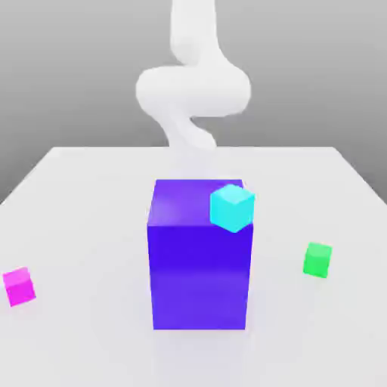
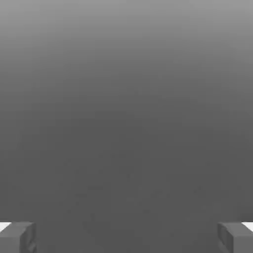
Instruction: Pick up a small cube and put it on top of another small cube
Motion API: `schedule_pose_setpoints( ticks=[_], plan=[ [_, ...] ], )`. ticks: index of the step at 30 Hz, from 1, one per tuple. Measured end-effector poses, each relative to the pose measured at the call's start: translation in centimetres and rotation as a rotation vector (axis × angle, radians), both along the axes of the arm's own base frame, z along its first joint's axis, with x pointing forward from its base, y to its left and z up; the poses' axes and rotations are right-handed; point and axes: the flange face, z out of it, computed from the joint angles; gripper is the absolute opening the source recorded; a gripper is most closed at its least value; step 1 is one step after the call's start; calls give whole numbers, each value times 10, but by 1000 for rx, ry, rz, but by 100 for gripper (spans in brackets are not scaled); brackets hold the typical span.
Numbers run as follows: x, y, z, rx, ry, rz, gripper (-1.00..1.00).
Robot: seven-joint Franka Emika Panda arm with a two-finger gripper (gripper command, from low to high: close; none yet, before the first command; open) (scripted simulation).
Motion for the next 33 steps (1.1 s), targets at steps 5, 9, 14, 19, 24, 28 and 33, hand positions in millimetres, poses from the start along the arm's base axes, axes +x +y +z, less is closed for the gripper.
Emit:
schedule_pose_setpoints(
  ticks=[5,9,14,19,24,28,33],
  plan=[
    [45,-74,-92,63,144,-169,0],
    [57,-135,-169,118,250,-306,0],
    [42,-207,-269,192,379,-484,0],
    [-10,-275,-367,277,503,-687,0],
    [-74,-307,-460,355,629,-851,0],
    [-87,-313,-512,367,654,-882,0],
    [-89,-312,-536,369,655,-884,-100]
  ],
)
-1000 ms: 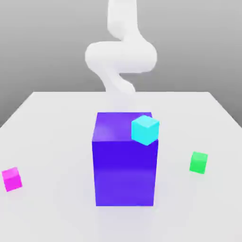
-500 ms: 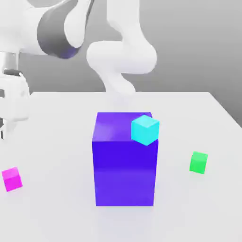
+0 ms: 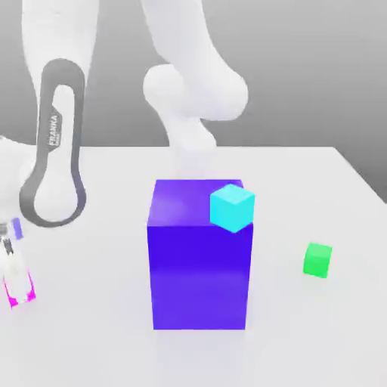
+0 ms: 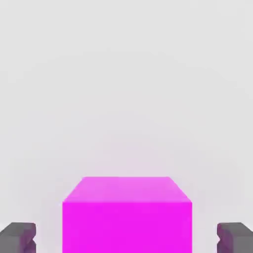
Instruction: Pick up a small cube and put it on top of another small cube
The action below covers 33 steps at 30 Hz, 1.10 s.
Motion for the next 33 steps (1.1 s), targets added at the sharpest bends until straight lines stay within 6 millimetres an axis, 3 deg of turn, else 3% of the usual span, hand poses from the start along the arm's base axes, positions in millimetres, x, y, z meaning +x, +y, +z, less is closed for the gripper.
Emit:
schedule_pose_setpoints(
  ticks=[4,9,11,13,15,17,21,24,27,33],
  plan=[
    [0,0,-3,1,0,-1,-100],
    [0,0,48,1,-1,-1,-100],
    [26,8,71,-3,-46,31,-100],
    [66,34,93,9,-101,100,-100],
    [107,71,116,29,-158,184,-100],
    [145,125,134,57,-202,298,-100],
    [176,229,154,110,-233,510,-100],
    [180,305,164,143,-241,665,-100],
    [172,375,173,171,-242,813,-100],
    [129,495,182,206,-224,1089,-100]
  ],
)
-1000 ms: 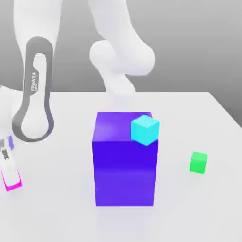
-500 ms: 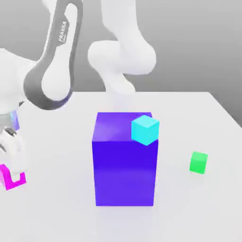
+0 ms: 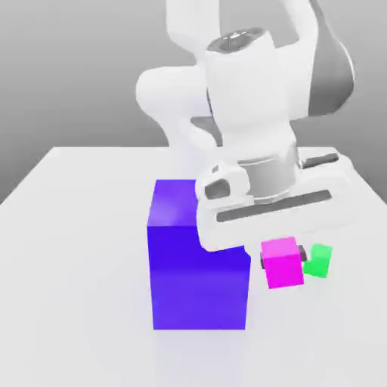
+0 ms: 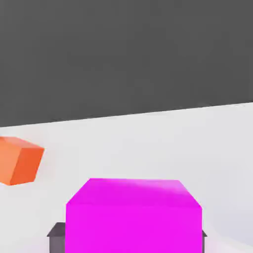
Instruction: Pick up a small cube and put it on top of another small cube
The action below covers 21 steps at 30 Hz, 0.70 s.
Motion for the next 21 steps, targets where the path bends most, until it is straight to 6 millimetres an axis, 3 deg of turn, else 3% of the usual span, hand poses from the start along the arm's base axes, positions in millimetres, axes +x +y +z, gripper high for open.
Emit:
schedule_pose_setpoints(
  ticks=[4,7,10,13,16,21],
  plan=[
    [-57,67,-10,-46,0,222,-100],
    [-108,102,-25,-104,-3,395,-100],
    [-159,123,-43,-173,-9,562,-100],
    [-205,129,-63,-252,-18,717,-100],
    [-210,118,-72,-297,-31,752,-100],
    [-205,117,-82,-318,-39,748,-100]
  ],
)
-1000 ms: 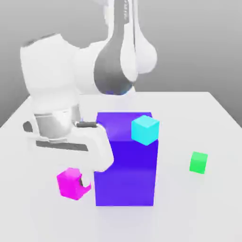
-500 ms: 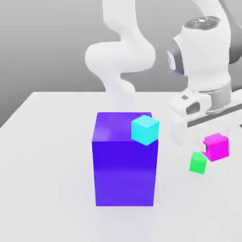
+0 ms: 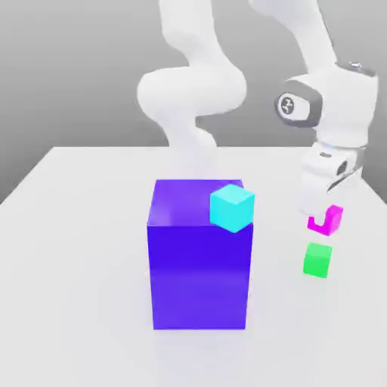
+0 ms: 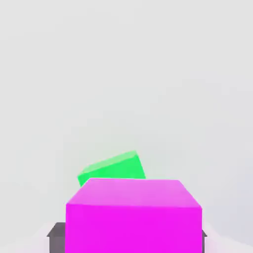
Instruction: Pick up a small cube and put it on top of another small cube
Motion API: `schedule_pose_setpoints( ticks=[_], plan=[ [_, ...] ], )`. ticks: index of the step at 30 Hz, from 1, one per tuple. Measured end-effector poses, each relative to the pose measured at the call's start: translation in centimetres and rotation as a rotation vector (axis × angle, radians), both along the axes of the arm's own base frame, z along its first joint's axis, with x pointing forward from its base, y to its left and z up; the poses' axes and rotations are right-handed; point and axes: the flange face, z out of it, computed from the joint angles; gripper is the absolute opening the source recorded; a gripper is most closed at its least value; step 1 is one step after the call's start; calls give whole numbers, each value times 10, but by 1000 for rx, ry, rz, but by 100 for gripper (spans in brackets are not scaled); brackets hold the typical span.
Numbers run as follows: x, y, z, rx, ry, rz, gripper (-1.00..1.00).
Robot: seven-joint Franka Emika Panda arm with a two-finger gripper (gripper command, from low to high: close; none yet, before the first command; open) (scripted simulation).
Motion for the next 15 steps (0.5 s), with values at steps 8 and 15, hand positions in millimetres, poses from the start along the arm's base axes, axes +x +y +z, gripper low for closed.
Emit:
schedule_pose_setpoints(
  ticks=[8,15],
  plan=[
    [1,1,-28,1,-5,1,-100],
    [-5,-2,-56,15,14,4,100]
  ],
)
